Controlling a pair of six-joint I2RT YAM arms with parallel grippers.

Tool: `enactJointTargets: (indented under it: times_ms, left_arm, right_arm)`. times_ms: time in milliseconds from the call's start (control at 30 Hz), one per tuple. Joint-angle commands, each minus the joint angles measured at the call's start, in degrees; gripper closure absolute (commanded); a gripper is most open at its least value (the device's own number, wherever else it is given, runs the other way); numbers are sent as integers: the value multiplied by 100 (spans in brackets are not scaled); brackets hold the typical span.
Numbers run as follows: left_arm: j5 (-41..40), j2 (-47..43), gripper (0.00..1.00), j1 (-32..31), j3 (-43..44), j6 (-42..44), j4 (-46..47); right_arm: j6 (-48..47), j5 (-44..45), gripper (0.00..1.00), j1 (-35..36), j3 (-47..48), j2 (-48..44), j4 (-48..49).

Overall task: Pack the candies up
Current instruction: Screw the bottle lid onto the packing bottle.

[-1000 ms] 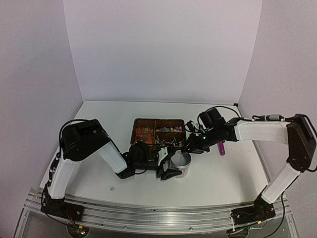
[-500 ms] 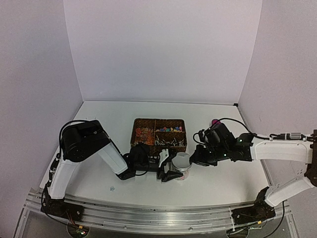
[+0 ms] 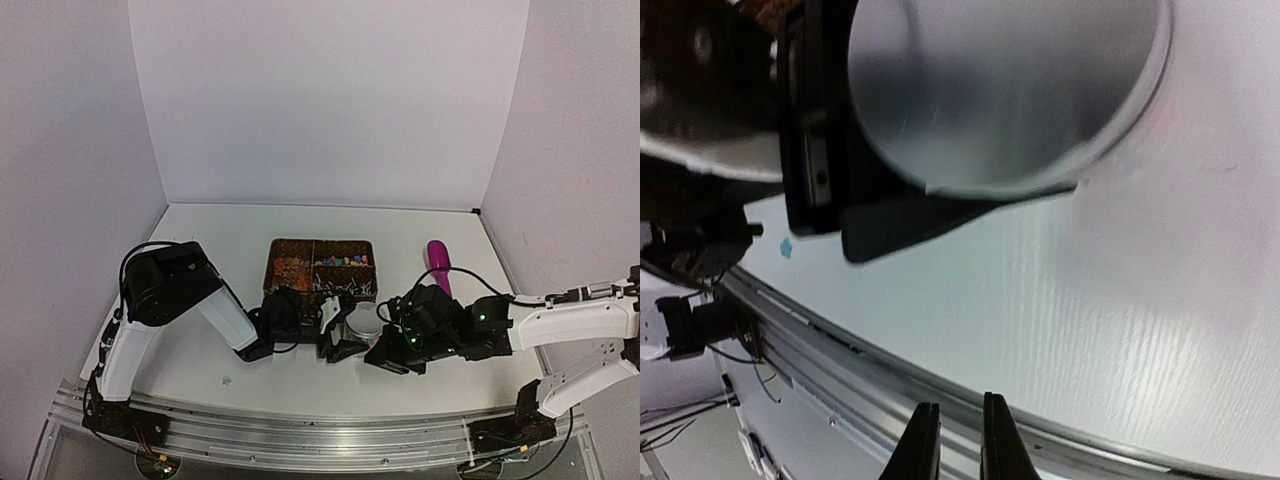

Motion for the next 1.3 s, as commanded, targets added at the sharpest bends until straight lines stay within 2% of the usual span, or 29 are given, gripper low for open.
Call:
enactJointTargets:
  times_ms: [0,167,333,467,700,933,1133,1267]
  left_arm:
    - [-254,-33,56,66,23,-16,-292]
    - [70,-70,55,61,-42,79,-224]
    - [492,-131,50,57,-65,146,-268]
    - [505,-223,40,57,-83,269,-370]
    - [745,-493,14,81,89,719,-756]
    - [903,-812,1,92,127,977,-1159]
    - [666,-1180,0,93,-11,1134,-1219]
    - [781,-1683,0,110,-229,1327,-1496]
  right_arm:
    - [577,-357,85,60,88,-331,-12]
    - [357,151,81,-41,325,-831,-770]
    - [-75,486,74,-715,622,-1148,-1428]
    - [-390,567,71,-1143,687,-1172,-1665]
    - [-831,769,57,-1416,913,-1055,-1882]
    - [-1111,922,50,-1532,1162,-911,-1928]
    - [-1322,951,35,-1578,1454,-736,-1965]
    - [-1339,1091,24,-1662,1555,-671,-1997]
